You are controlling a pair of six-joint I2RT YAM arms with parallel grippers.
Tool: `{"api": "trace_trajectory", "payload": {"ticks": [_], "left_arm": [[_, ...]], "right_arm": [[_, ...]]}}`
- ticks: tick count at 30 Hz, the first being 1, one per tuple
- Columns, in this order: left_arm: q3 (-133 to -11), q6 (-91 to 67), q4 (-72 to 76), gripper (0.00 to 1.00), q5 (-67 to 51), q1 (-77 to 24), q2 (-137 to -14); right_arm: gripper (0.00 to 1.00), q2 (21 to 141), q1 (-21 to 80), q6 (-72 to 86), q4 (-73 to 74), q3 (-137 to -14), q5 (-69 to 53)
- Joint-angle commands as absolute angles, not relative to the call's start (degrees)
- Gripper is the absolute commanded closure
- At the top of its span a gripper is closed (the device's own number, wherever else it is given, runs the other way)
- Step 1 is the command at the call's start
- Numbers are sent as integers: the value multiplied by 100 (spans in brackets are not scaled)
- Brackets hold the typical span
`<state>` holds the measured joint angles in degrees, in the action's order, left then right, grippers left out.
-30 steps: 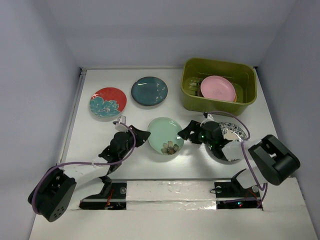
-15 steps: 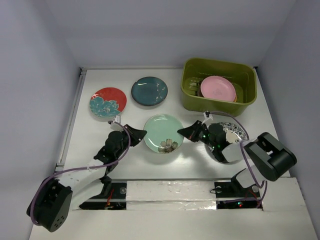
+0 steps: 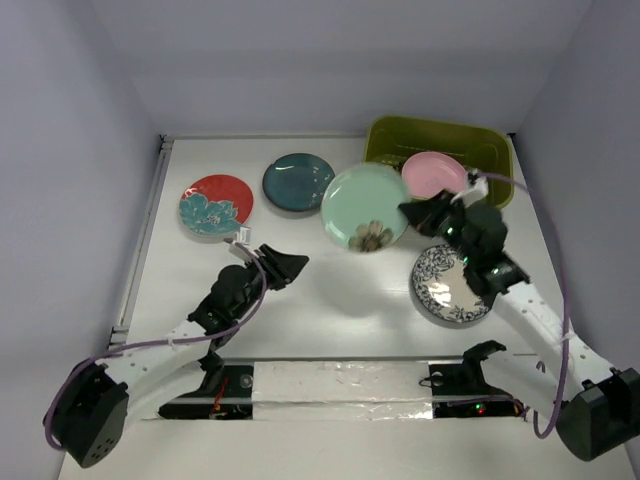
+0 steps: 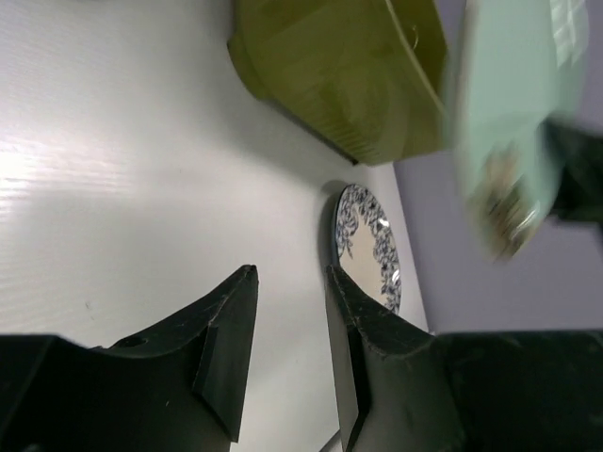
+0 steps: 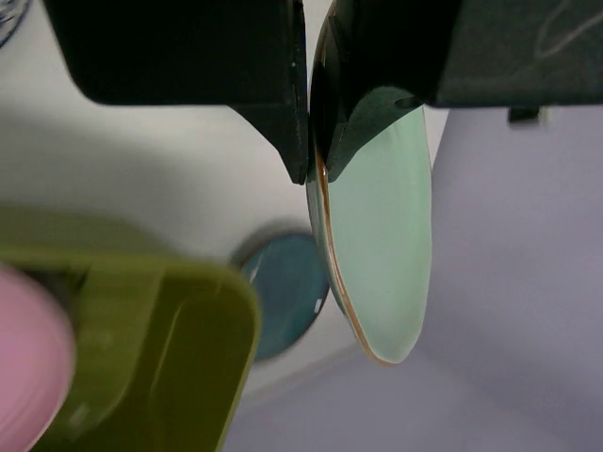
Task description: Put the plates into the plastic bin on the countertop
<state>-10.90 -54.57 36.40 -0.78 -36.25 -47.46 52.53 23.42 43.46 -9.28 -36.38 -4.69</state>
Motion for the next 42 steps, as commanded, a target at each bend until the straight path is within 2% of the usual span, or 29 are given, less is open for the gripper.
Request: {"api": "trace_trajectory", "payload": {"ticks": [1, 7, 10, 11, 14, 22, 26, 30, 32, 35, 37, 38, 39, 42], "left_arm": [[-1362, -5256, 3840, 69, 455, -4138, -4991], [-2169, -4931, 3736, 67, 1272, -5445, -6010], [-2652, -4747, 3578, 63, 1677, -5896, -6676], [-2793, -4711, 3551, 57, 1722, -6115, -6862], [-3277, -4544, 3507, 45, 1758, -6310, -7592], [-4779, -4167, 3314, 37, 1082, -6477, -9516], [-5343, -4096, 3243, 32, 879, -6530, -10133], [-5739, -4087, 3155, 32, 782, -6583, -10564], [-6002, -4061, 3041, 32, 800, -6583, -10810], [-6441, -3947, 2769, 33, 861, -6583, -11187], [-6731, -3876, 2576, 34, 870, -6583, -11459], [-6811, -3867, 2558, 34, 870, -6583, -11539], [-6864, -3858, 2532, 34, 870, -6583, -11618], [-7066, -3841, 2443, 36, 879, -6583, -11838]], "right_arm": [[100, 5341, 1428, 4044, -371, -5174, -175], [100, 6450, 564, 3683, 553, -6608, -35], [100, 7039, 133, 3744, 633, -7039, -227], [100, 7197, 27, 3779, 615, -7205, -385], [100, 7812, -254, 3858, 703, -7470, -676], [100, 8858, -580, 3718, 1028, -8068, -835], [100, 9175, -580, 3612, 1099, -8086, -739], [99, 9500, -580, 3516, 1055, -7972, -677], [94, 9615, -580, 3489, 1011, -7910, -694], [82, 9756, -580, 3463, 941, -7779, -686], [65, 9747, -580, 3445, 879, -7708, -598], [65, 9730, -580, 3437, 870, -7691, -580], [55, 9721, -580, 3419, 870, -7699, -571], [35, 9659, -580, 3322, 975, -7778, -519]]}}
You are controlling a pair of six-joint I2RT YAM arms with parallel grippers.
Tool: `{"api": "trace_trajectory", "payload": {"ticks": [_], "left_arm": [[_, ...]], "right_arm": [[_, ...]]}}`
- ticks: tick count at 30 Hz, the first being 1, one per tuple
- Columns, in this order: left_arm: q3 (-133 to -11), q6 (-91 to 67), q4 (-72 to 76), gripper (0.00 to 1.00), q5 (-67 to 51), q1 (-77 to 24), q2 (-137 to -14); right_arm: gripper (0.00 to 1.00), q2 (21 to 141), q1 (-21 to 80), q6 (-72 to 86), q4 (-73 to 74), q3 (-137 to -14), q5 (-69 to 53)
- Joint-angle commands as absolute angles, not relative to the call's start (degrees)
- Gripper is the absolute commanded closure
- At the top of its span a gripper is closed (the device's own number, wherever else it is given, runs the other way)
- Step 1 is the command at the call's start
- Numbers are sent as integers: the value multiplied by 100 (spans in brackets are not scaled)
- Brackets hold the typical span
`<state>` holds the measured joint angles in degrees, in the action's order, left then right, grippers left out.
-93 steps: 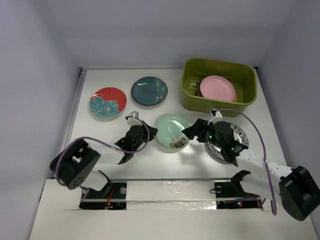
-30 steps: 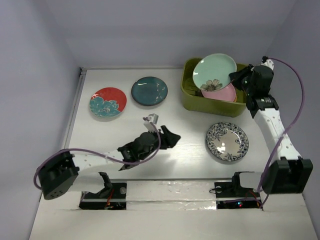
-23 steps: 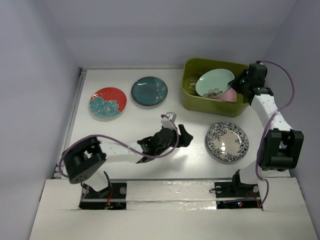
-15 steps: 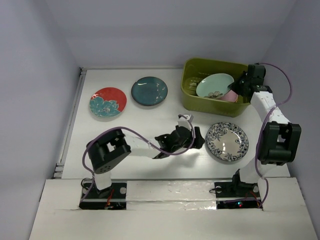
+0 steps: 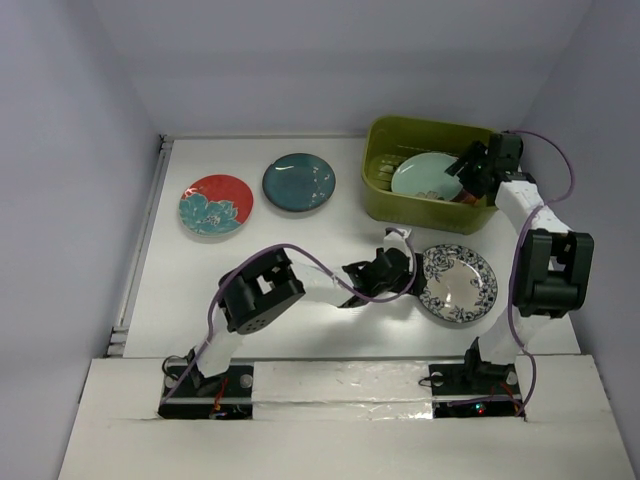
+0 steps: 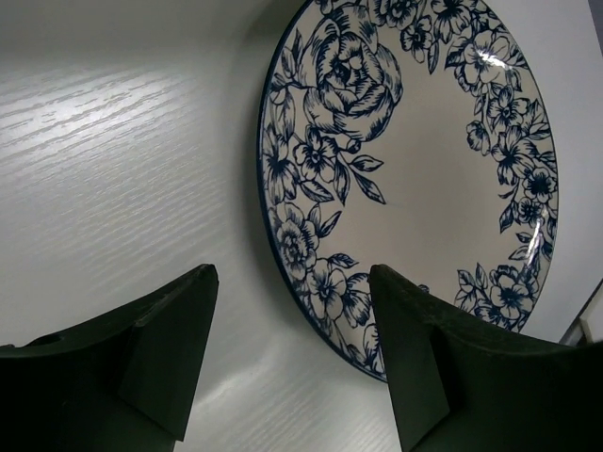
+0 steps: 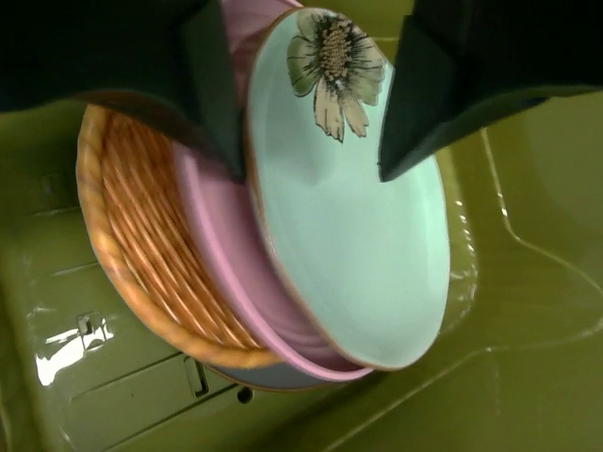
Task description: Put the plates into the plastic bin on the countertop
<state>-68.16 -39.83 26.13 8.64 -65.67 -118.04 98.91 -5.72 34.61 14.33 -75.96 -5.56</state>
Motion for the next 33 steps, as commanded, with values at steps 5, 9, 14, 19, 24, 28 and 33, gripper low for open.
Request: {"api": "trace_trajectory", "payload": {"ticks": [5, 9, 14, 19, 24, 28, 33], "left_arm": [[-7224, -3858, 2452, 39, 905, -6583, -12111], [-7304, -3937, 2566, 44, 818, -6583, -12313], [-7252, -4201, 2829, 56, 643, -6583, -12542], [-7084, -4386, 3103, 82, 641, -6478, -12489], [-6401, -4622, 3575, 100, 528, -6285, -11972], [-5241, -4825, 4472, 100, 369, -5986, -10788], [-3702, -4939, 4957, 100, 281, -5468, -9450]], "right_arm": [[10, 9317, -580, 3182, 1072, -7770, -220], [0, 8677, -580, 3225, 1064, -7647, -140], [0, 7964, -580, 3717, 590, -7085, -737], [12, 7060, -580, 4051, -147, -6050, -1089], [78, 6110, -580, 4157, -535, -5074, -1537], [100, 5222, -238, 4359, -1149, -3931, -2195], [84, 4361, 667, 4342, -1178, -2789, -2145]]}}
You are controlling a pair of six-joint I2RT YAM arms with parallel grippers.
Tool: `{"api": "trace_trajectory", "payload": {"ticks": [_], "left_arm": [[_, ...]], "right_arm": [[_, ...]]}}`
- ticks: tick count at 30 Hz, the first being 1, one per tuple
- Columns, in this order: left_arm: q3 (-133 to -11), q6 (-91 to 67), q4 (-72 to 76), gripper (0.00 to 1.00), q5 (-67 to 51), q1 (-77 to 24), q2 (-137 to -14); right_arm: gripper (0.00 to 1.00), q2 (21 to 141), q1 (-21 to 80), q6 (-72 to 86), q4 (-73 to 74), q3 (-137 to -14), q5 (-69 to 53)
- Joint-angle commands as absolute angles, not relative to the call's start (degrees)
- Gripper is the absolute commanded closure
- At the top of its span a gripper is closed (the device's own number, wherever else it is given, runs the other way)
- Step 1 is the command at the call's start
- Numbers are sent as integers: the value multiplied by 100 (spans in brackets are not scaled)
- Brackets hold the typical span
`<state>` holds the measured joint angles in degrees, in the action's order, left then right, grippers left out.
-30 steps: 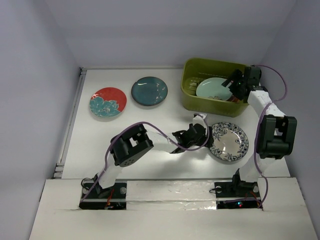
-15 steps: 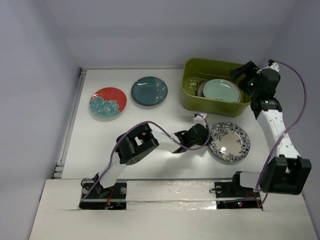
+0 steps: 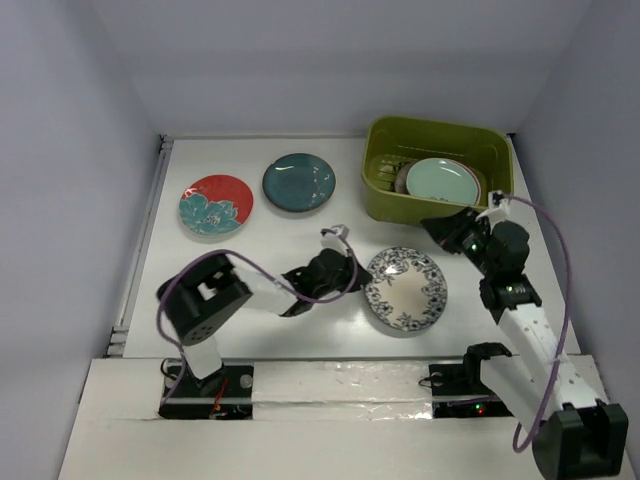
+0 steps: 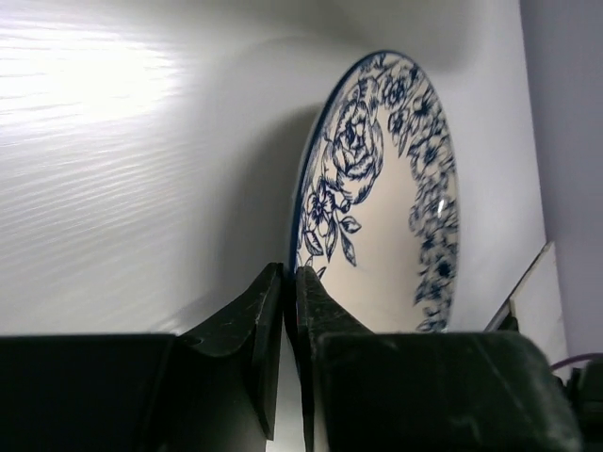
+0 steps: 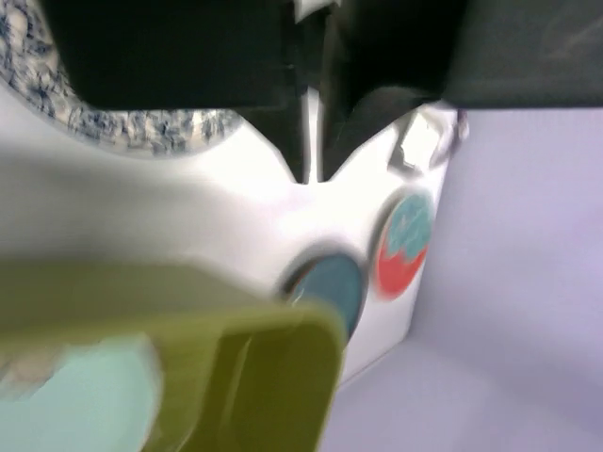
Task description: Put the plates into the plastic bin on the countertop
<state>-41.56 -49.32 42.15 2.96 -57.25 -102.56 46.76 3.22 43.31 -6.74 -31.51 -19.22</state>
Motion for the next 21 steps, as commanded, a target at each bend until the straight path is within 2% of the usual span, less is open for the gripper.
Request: {"api": "trace_trajectory", "payload": {"ticks": [1, 2, 3, 5, 6, 7, 13, 21], "left_arm": [[-3500, -5000, 5001, 100, 281, -5380, -9013], [-3133, -5036, 5053, 100, 246, -5275, -8800], [-2964, -5062, 5089, 100, 211, -5082, -8589], [-2525, -5141, 5115, 100, 97, -4870, -7991], [-2418, -5150, 5080, 100, 71, -4773, -7807], [-2313, -5168, 5045, 100, 53, -4598, -7448], [-1802, -5308, 4755, 100, -342, -4052, -6225], [-1767, -5563, 4728, 100, -1080, -3578, -5572]], "right_arm": [[72, 4064, 912, 4342, -1091, -2664, -2031], [57, 3904, 992, 4333, -1029, -2550, -1761], [30, 3754, 993, 4324, -941, -2453, -1653], [12, 3394, 1055, 4333, -791, -2154, -1451], [9, 3332, 1055, 4333, -791, -2049, -1415], [6, 3322, 1055, 4359, -913, -1848, -1432], [4, 4253, 1458, 4157, -1457, -1512, -1766], [4, 5220, 2021, 4183, -2460, -1363, -2161]]}}
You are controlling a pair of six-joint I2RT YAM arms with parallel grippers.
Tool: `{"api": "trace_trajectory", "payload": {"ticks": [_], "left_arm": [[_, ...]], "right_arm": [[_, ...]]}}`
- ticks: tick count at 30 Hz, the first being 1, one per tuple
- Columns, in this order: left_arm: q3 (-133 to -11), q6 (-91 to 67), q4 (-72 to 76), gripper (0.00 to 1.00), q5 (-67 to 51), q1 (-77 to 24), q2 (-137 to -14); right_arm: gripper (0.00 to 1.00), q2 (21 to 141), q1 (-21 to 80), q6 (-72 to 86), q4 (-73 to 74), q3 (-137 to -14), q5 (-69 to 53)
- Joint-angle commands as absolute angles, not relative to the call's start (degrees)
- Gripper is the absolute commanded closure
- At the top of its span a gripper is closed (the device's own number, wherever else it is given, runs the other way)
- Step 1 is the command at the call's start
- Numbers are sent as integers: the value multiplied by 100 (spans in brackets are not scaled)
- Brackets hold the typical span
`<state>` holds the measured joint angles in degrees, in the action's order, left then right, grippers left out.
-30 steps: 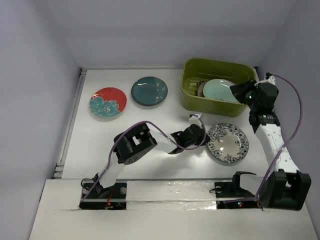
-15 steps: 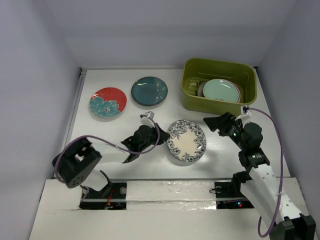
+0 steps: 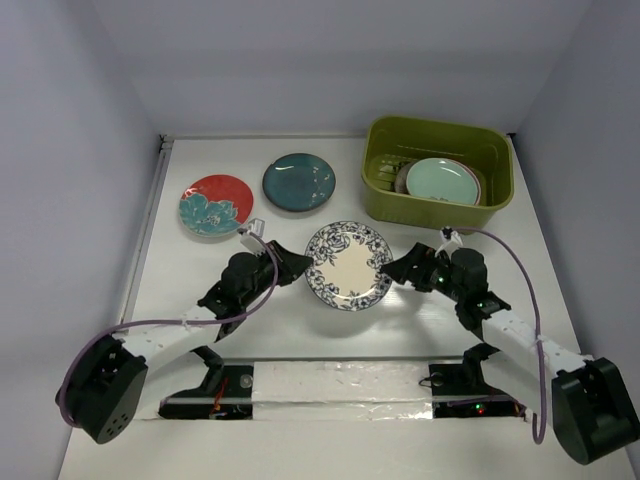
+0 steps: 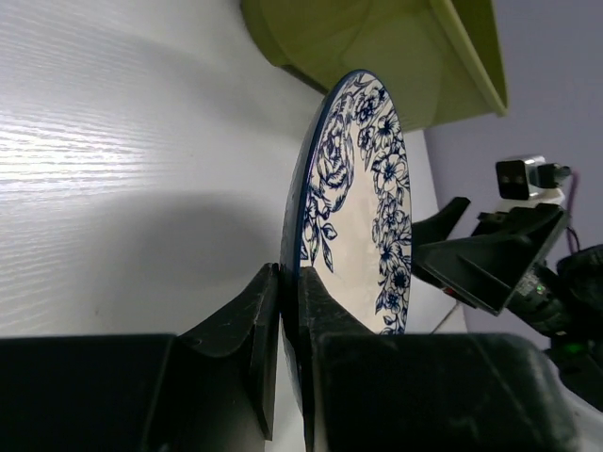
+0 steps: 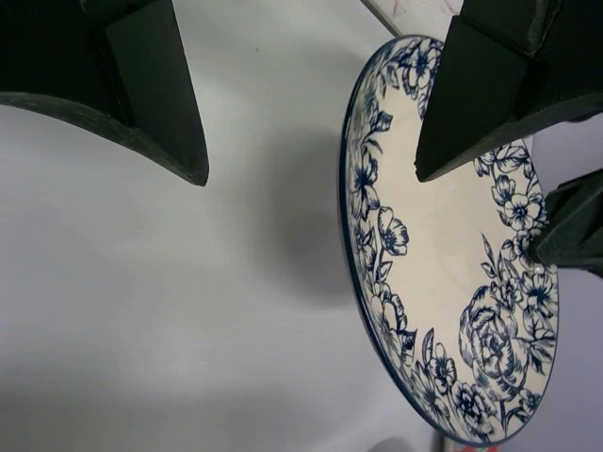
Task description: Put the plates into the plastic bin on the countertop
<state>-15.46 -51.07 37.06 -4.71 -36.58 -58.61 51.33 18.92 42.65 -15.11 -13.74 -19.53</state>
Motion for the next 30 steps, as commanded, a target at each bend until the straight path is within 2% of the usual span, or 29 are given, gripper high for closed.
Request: {"api": "trace_trajectory", "payload": {"ticks": [1, 3, 5, 8, 9, 10, 11, 13, 20, 21, 22, 25, 26, 28, 29, 30], "left_arm": [[-1784, -5607, 4746, 100, -1142, -3577, -5564], [-1784, -5642, 4825, 100, -1221, -3577, -5546], [-1828, -5643, 4834, 100, -1318, -3577, -5537], [-1837, -5677, 4834, 100, -1380, -3577, -5494], [-1846, -5686, 4834, 100, -1389, -3525, -5467], [-1846, -5704, 4808, 100, -1380, -3524, -5380], [-1872, -5687, 4755, 100, -1345, -3524, -5327], [-1907, -5660, 4606, 100, -1266, -3524, -5134], [-2065, -5686, 4438, 100, -1467, -3410, -4861], [-2074, -5730, 4482, 100, -1503, -3410, -4843], [-2066, -5826, 4535, 100, -1564, -3410, -4834], [-2083, -5932, 4702, 100, -1714, -3410, -4773], [-2092, -5985, 4746, 100, -1757, -3410, -4764], [-2127, -6003, 4746, 100, -1775, -3410, -4711], [-2179, -6012, 4746, 100, -1801, -3410, -4702], [-2206, -5994, 4720, 100, -1810, -3410, -4702]], "right_arm": [[5, 5308, 2074, 4288, -2774, -1319, -2240], [8, 5405, 2074, 4359, -2917, -1310, -2338], [21, 5475, 2127, 4473, -3215, -1292, -2477], [52, 5581, 2127, 4667, -3603, -1283, -2732], [59, 5616, 2127, 4693, -3664, -1301, -2794], [77, 5625, 2127, 4789, -3743, -1309, -2812], [90, 5599, 2127, 4834, -3788, -1327, -2804], [100, 5520, 2127, 4913, -3806, -1388, -2812], [100, 5220, 2127, 4659, -3094, -1924, -2733], [96, 5282, 2127, 4623, -3068, -1951, -2803], [77, 5430, 2127, 4597, -3067, -1969, -2856], [51, 5642, 2127, 4640, -3373, -1776, -2988], [47, 5738, 2127, 4667, -3479, -1723, -3040], [46, 5835, 2127, 4737, -3742, -1626, -3137], [48, 5897, 2127, 4763, -3814, -1617, -3260], [55, 5906, 2127, 4781, -3875, -1608, -3304]]}}
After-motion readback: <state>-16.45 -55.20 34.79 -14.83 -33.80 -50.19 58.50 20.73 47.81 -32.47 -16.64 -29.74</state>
